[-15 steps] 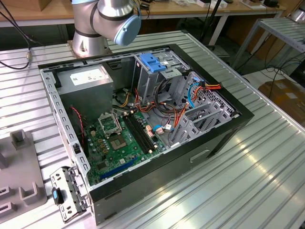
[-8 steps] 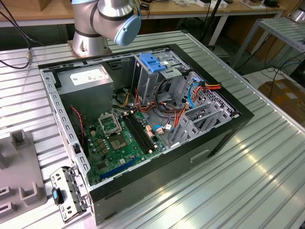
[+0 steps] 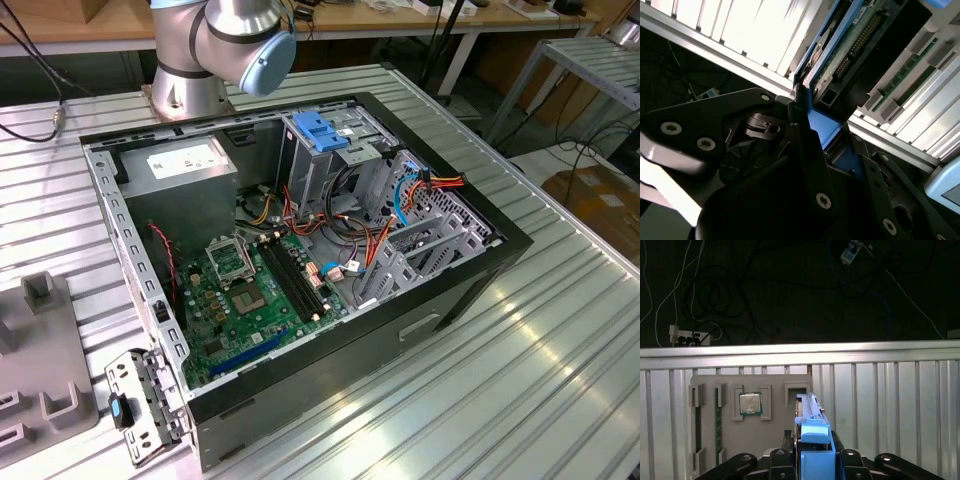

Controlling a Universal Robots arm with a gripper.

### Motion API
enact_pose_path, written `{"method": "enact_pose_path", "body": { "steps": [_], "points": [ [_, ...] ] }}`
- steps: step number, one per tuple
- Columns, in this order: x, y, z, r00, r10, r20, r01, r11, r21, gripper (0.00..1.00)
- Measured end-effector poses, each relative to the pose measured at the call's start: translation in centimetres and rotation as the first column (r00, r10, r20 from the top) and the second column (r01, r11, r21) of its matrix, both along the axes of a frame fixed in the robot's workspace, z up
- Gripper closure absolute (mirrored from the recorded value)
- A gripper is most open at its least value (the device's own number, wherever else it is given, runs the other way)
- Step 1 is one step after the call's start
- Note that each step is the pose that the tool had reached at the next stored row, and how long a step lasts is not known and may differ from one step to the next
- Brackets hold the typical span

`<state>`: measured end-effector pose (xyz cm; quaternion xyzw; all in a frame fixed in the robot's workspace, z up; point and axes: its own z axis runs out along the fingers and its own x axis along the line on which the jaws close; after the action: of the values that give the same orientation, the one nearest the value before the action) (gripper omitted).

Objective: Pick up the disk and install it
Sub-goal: 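Pick up the disk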

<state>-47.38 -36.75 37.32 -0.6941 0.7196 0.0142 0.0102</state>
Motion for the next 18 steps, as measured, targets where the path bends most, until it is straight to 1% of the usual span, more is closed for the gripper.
{"method": "enact_pose_path", "body": {
  "steps": [4, 5, 6, 11, 14, 15, 17, 18],
  "points": [
    [0.00, -0.03, 0.07, 1.0000, 0.000, 0.0000, 0.000, 1.0000, -0.0024, 0.63],
    [0.00, -0.03, 0.07, 1.0000, 0.000, 0.0000, 0.000, 0.9999, -0.0105, 0.63],
    [0.00, -0.04, 0.07, 1.0000, 0.000, 0.0000, 0.000, 0.9999, -0.0151, 0.63],
    [0.00, -0.03, 0.09, 1.0000, 0.000, -0.0001, 0.000, 0.9999, -0.0159, 0.63],
    [0.00, -0.03, 0.53, 1.0000, 0.000, 0.0000, 0.000, 0.9999, -0.0159, 0.63],
    [0.00, -0.03, 0.93, 1.0000, 0.000, -0.0001, 0.000, 0.9999, -0.0159, 0.63],
    [0.00, -0.03, 1.45, 1.0000, 0.000, -0.0001, 0.000, 0.9999, -0.0159, 0.63],
    [0.00, -0.03, 1.84, 1.0000, 0.000, 0.0001, 0.000, 0.9999, -0.0158, 0.63]
  ]
}}
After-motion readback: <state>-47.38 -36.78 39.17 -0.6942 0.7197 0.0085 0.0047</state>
